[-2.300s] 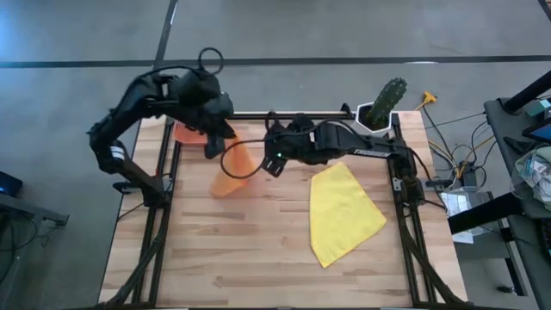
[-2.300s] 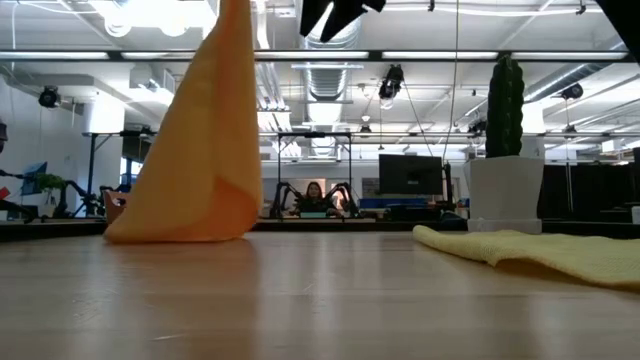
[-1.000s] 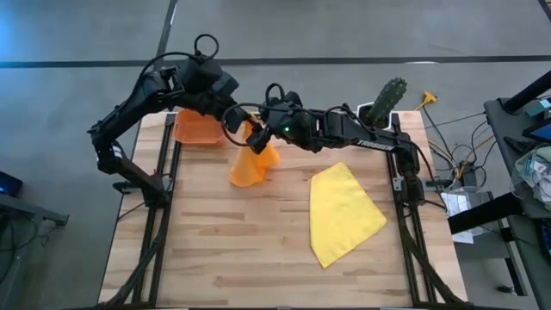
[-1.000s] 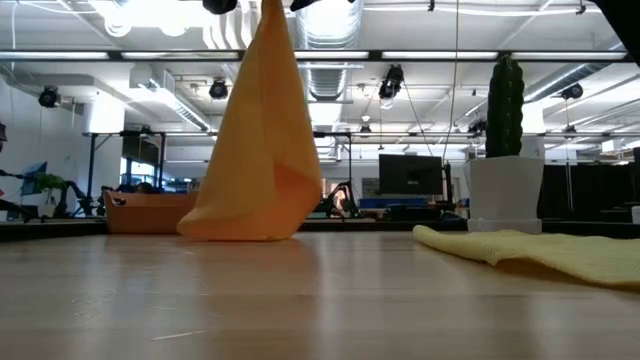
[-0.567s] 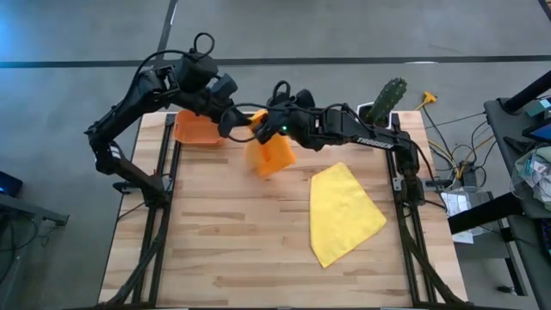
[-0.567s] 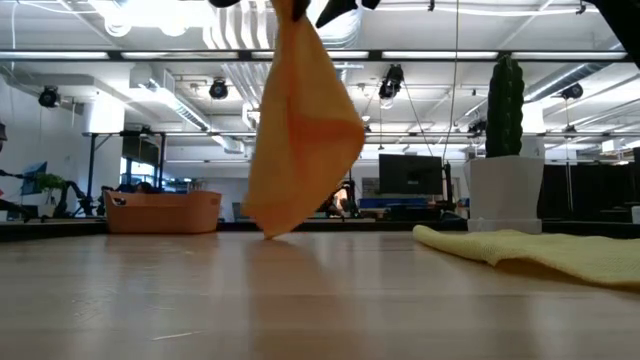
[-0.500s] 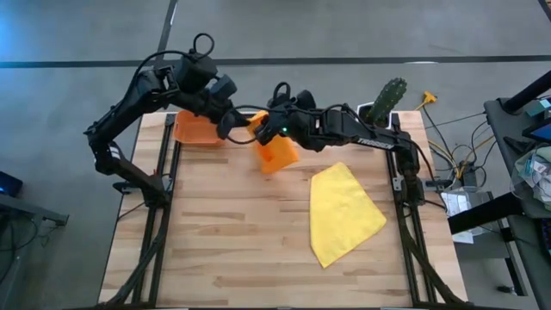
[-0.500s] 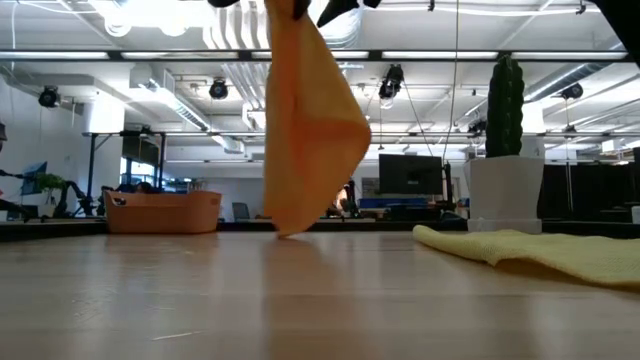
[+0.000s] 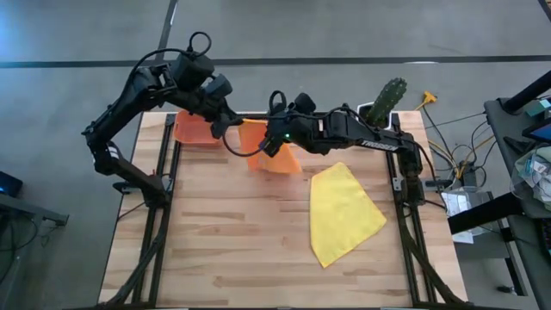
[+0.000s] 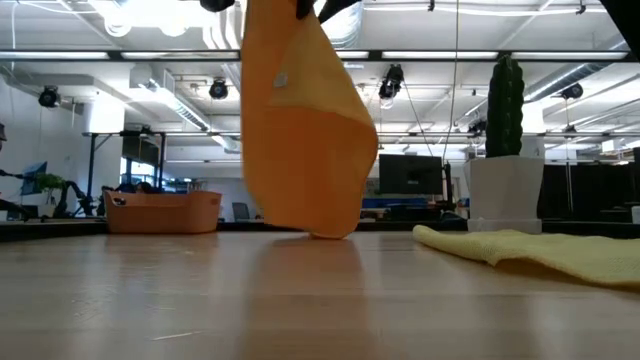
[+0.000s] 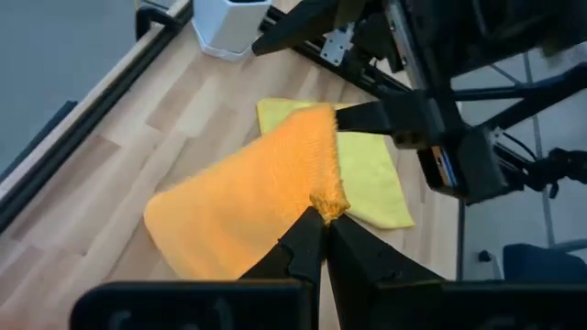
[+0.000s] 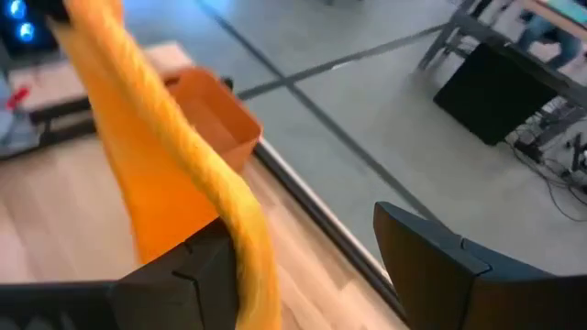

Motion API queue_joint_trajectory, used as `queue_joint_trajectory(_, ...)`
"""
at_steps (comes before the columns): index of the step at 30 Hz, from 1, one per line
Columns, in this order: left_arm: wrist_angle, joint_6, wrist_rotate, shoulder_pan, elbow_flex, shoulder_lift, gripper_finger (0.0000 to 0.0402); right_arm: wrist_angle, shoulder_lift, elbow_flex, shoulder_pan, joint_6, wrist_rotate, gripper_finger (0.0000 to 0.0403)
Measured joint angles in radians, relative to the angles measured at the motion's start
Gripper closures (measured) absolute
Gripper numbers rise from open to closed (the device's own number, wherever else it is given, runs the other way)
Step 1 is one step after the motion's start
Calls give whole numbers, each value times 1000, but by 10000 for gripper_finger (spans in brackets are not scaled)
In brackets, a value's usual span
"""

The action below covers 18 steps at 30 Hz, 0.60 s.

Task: Roll microfiber towels into tight, uniform cylinder then place into a basket
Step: Fold the orange towel

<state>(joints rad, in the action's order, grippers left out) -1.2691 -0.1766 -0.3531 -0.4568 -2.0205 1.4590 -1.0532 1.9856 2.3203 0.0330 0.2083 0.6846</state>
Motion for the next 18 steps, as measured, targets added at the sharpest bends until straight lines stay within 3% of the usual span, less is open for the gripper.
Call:
queue_joint_trajectory(6, -102, 36, -17, 0, 0, -7, 402, -74, -17, 0, 0, -15, -82, 177)
queue_joint_trajectory(11, -146, 53, -26, 0, 1, -7, 402, -74, -17, -8, 1, -60, -90, 177)
queue_joint_trajectory(18, -199, 54, -179, 0, 9, -6, 402, -80, -17, -39, 25, -136, -214, 177)
